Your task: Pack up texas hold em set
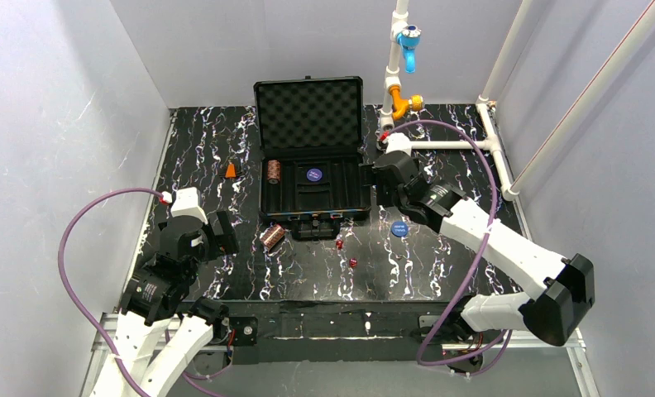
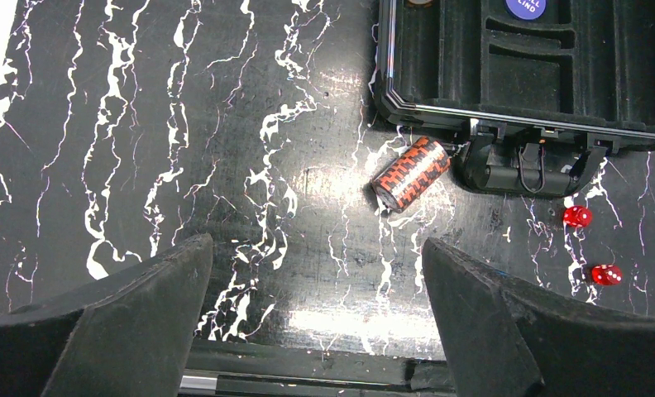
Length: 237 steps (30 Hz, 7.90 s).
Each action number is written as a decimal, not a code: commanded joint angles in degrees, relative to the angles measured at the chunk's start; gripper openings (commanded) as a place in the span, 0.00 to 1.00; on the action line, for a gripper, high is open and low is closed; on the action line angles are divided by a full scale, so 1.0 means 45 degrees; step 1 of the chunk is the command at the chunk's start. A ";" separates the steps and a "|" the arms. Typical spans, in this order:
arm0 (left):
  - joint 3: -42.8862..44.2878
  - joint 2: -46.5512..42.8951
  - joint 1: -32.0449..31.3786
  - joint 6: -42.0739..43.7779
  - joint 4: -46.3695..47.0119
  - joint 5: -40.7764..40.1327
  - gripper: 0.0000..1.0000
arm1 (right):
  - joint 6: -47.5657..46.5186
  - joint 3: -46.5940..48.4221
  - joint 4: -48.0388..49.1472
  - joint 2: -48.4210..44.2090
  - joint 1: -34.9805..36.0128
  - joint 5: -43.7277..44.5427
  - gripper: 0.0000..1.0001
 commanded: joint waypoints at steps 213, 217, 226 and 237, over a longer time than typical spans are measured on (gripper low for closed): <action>-0.0155 -0.0298 0.0044 0.0072 -0.0024 -0.0242 0.98 | 0.0040 -0.2289 -0.2104 0.4636 -0.3938 -0.3345 0.49; -0.0161 -0.0292 0.0057 0.0075 -0.0022 -0.0231 0.98 | 0.0031 -0.2116 -0.2235 0.4518 -0.3938 -0.3362 0.49; -0.0155 -0.0270 0.0058 0.0075 -0.0016 -0.0231 0.98 | 0.0032 -0.1737 -0.2490 0.4343 -0.3937 -0.3369 0.49; -0.0156 -0.0230 0.0050 0.0074 -0.0003 -0.0231 0.98 | -0.0002 -0.1062 -0.2812 0.4186 -0.3938 -0.3428 0.49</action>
